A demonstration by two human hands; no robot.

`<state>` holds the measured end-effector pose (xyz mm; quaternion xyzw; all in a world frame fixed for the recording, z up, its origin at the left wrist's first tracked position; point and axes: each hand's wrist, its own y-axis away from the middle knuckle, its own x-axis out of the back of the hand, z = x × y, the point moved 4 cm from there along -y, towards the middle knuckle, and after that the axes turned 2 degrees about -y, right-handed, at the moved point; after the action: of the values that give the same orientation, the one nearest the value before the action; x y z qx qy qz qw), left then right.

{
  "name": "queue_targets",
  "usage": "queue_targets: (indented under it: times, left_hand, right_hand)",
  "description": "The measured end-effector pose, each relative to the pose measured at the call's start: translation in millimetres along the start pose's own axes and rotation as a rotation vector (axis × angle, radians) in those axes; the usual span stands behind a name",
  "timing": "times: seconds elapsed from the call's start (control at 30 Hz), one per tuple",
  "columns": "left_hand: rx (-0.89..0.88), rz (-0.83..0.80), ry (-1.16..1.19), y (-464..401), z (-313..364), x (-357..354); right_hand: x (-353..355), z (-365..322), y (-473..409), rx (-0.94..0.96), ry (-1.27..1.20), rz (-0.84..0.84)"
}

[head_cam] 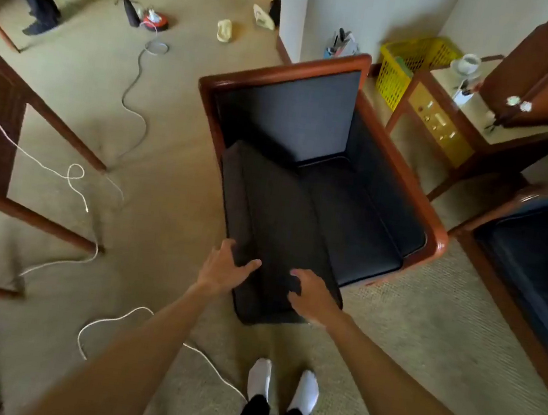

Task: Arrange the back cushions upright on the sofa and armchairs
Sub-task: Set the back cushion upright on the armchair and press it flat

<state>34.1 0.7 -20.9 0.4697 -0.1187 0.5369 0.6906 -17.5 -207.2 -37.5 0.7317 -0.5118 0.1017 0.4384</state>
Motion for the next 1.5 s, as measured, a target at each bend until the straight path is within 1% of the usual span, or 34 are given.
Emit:
queue_targets:
  times: [0.07, 0.13, 0.23, 0.37, 0.47, 0.57, 0.7, 0.83, 1.07, 1.13, 1.2, 1.37, 1.43, 1.5]
  left_hand:
    - [0.038, -0.002, 0.133, 1, -6, -12]
    - [0.096, 0.008, 0.218, 6, -10, -20]
    - [0.196, 0.005, 0.31, 5, -16, -35]
    - [0.245, -0.06, 0.333, 1, -19, -56]
    - [0.278, -0.067, 0.329, -8, -9, -49]
    - [0.282, -0.092, 0.357, -27, 22, -25]
    - [0.241, -0.044, 0.353, -57, 85, 19]
    - [0.279, -0.06, 0.387, -76, 135, 52]
    - [0.236, -0.055, 0.41, -102, 191, 69]
    - [0.216, -0.033, 0.417, -112, 203, 72]
    - [0.166, -0.02, 0.388, -124, 219, 76]
    - [0.028, 0.019, 0.206, -176, 265, 94]
    - [0.003, -0.015, 0.196, -196, 271, 95]
    - [-0.093, -0.057, 0.131, -211, 273, 92]
  right_hand:
    - [-17, 3, 4, 0.0, 0.005, -0.012]
    - [-34, 5, 12, -0.01, -0.005, -0.033]
    - [-56, 15, 17, -0.02, -0.023, 0.008]
    - [-75, 28, 20, -0.037, 0.029, 0.005]
    - [-69, 29, 21, 0.005, 0.011, 0.047]
    - [-39, 21, 19, 0.079, 0.01, 0.159]
    - [17, 7, 8, 0.115, 0.083, 0.294]
    - [57, -9, -8, 0.052, 0.128, 0.328]
    - [114, -33, -40, -0.041, -0.002, 0.44]
    - [129, -37, -50, 0.002, 0.007, 0.458]
    - [155, -46, -62, 0.088, 0.008, 0.479]
    - [250, -64, -109, 0.253, -0.069, 0.53]
    - [283, -55, -124, 0.297, -0.071, 0.528]
    - [312, -43, -134, 0.305, -0.057, 0.493]
